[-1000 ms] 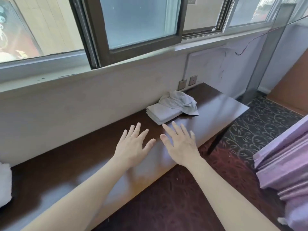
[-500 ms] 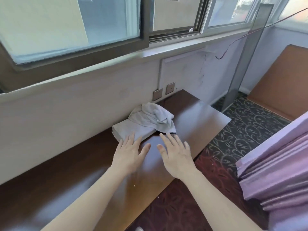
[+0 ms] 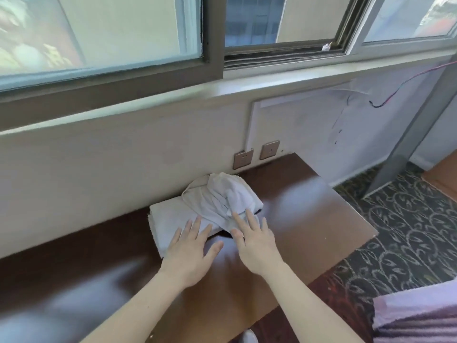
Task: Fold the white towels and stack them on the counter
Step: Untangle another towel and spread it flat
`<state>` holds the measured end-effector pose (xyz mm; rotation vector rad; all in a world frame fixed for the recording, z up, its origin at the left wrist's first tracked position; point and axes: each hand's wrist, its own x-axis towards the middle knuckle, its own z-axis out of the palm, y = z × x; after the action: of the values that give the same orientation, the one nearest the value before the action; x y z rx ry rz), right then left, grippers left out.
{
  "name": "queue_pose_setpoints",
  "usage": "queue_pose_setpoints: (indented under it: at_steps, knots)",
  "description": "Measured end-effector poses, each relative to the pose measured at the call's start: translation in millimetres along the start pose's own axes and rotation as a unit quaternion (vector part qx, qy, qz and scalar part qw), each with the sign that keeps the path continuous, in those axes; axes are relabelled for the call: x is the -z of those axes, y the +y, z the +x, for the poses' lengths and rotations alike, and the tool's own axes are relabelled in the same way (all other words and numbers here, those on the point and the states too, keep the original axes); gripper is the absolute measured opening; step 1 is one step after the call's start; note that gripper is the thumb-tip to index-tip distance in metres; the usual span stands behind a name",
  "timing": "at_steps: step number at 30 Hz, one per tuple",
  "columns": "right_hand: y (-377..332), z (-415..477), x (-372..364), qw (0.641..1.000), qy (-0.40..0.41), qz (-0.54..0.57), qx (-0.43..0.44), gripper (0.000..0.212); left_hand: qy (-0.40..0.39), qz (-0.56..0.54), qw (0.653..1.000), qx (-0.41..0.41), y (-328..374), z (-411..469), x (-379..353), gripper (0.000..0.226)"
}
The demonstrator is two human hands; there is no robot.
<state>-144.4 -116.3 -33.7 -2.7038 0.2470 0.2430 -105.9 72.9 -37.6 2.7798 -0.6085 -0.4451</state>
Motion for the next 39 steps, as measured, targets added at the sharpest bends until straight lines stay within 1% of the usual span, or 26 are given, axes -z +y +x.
queue_pose_setpoints:
  at_steps: [4,6,10,14,17,19,20,24,26,29,32,37,39]
  knots:
    - [19,54,4,0.998,-0.037,-0.023,0.051,0.053,0.029,-0.013,0.996,0.085,20,12,-3,0.101]
    - [25,79,6,0.996,-0.056,-0.019,0.07,0.053,0.032,-0.015,0.993,0.117,25,18,-4,0.101]
    - [38,116,4,0.993,-0.067,-0.016,0.096,0.055,0.037,-0.019,0.985,0.168,33,23,-15,0.099]
    - [42,144,-5,0.99,-0.111,-0.007,0.092,0.059,0.034,-0.02,0.98,0.194,40,17,-29,0.097]
    - [36,152,-11,0.987,-0.121,-0.033,0.104,0.073,0.024,-0.018,0.979,0.203,39,16,-34,0.096]
    - [33,154,-14,0.987,-0.117,-0.027,0.106,0.081,0.029,-0.023,0.977,0.209,39,16,-35,0.097]
    - [32,155,-15,0.988,-0.109,-0.02,0.106,0.08,0.033,-0.025,0.977,0.209,40,17,-35,0.097]
    - [29,155,-13,0.989,-0.079,0.006,0.127,0.062,0.044,-0.027,0.977,0.207,38,17,-29,0.096]
    - [24,153,-9,0.985,-0.073,0.048,0.148,0.056,0.044,-0.034,0.977,0.207,36,16,-25,0.095]
    - [5,144,1,0.971,-0.056,0.129,0.192,0.048,0.062,-0.028,0.974,0.214,28,10,-18,0.094]
    - [-26,129,13,0.953,-0.049,0.176,0.241,0.046,0.087,-0.015,0.971,0.223,17,-4,-7,0.097]
    - [-93,88,28,0.926,-0.045,0.199,0.317,0.046,0.149,-0.026,0.959,0.24,-11,-42,17,0.098]
    - [-124,66,25,0.917,-0.063,0.196,0.341,0.046,0.174,-0.034,0.952,0.248,-27,-65,28,0.097]
